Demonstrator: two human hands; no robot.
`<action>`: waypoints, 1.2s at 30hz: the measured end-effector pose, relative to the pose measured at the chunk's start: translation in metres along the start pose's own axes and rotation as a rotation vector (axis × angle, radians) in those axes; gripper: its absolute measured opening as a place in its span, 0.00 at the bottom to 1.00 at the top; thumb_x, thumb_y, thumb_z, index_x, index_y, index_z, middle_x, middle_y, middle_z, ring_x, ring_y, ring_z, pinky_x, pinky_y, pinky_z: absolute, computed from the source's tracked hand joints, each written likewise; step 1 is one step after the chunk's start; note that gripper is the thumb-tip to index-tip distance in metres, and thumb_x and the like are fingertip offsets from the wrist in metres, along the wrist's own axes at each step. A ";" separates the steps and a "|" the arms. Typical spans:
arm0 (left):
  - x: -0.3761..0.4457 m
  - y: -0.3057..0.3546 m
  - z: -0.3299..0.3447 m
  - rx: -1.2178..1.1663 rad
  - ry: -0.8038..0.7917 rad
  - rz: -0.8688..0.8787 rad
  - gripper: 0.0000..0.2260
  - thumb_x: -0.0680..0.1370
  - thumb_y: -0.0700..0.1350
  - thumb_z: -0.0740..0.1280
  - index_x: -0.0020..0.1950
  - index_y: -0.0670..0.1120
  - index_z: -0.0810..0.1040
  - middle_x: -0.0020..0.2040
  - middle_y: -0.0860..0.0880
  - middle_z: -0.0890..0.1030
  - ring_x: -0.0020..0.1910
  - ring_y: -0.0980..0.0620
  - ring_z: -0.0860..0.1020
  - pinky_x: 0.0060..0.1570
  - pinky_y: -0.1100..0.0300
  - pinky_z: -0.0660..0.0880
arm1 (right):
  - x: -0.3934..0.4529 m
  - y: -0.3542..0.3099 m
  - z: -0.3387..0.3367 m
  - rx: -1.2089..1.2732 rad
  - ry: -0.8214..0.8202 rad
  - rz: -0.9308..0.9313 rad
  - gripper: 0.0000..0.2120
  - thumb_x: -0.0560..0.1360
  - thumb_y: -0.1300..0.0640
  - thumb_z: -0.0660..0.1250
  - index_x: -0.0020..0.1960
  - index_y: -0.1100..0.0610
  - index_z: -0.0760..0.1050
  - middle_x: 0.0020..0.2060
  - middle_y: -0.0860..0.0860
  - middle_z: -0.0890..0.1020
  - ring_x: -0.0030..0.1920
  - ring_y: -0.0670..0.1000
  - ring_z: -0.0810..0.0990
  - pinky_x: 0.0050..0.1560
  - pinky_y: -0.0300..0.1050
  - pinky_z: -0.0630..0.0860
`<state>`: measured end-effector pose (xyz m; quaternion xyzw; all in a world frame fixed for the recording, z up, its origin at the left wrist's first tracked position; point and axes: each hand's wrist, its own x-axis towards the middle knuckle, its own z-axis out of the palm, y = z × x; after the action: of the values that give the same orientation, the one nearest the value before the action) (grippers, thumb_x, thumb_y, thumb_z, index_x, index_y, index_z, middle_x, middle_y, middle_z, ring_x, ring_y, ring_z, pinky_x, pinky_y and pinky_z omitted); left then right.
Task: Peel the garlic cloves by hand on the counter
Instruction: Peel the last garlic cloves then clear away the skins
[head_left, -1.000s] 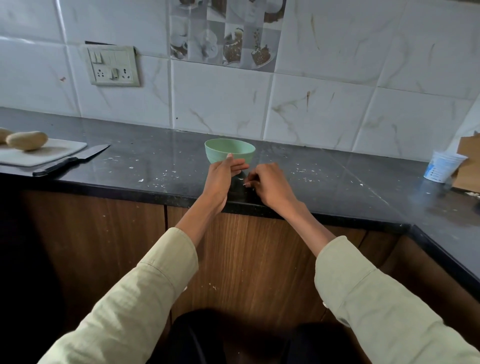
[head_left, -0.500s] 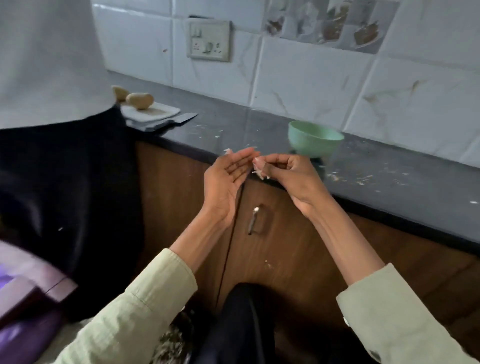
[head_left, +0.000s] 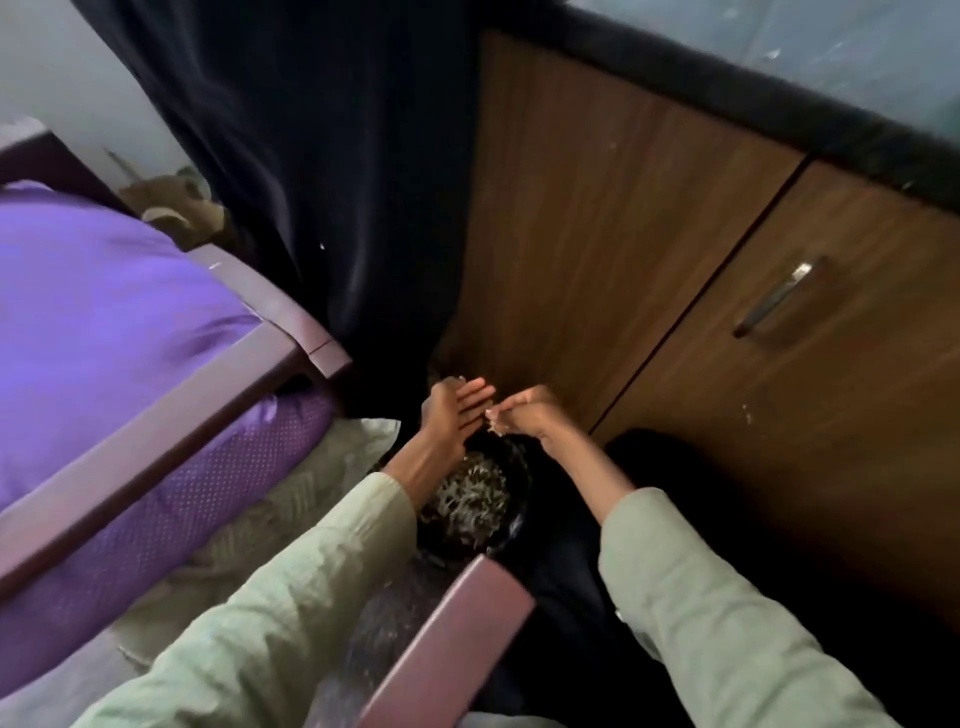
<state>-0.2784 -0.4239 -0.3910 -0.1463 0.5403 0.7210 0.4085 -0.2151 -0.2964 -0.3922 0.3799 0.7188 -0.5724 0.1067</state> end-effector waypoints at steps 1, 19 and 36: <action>0.008 -0.009 -0.009 0.050 0.021 -0.037 0.16 0.86 0.48 0.56 0.56 0.45 0.83 0.63 0.44 0.85 0.63 0.44 0.81 0.66 0.49 0.74 | 0.010 0.010 0.006 -0.050 -0.007 0.035 0.08 0.77 0.72 0.71 0.57 0.70 0.82 0.39 0.54 0.85 0.34 0.45 0.83 0.34 0.34 0.81; 0.048 -0.046 -0.029 0.281 0.267 -0.111 0.13 0.81 0.42 0.63 0.57 0.39 0.85 0.52 0.44 0.86 0.39 0.50 0.75 0.49 0.54 0.69 | 0.032 0.068 0.046 -0.515 0.015 -0.063 0.13 0.76 0.57 0.72 0.34 0.51 0.85 0.28 0.47 0.85 0.46 0.53 0.87 0.57 0.49 0.82; 0.026 -0.026 -0.021 0.339 0.193 -0.062 0.16 0.83 0.45 0.60 0.60 0.42 0.86 0.57 0.46 0.87 0.62 0.43 0.75 0.59 0.47 0.69 | 0.003 0.041 0.027 -0.546 -0.143 -0.215 0.01 0.74 0.54 0.77 0.45 0.48 0.86 0.31 0.47 0.87 0.37 0.39 0.85 0.52 0.45 0.80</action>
<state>-0.2799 -0.4293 -0.4336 -0.1603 0.6859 0.5893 0.3957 -0.1970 -0.3172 -0.4332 0.2175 0.8728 -0.3913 0.1942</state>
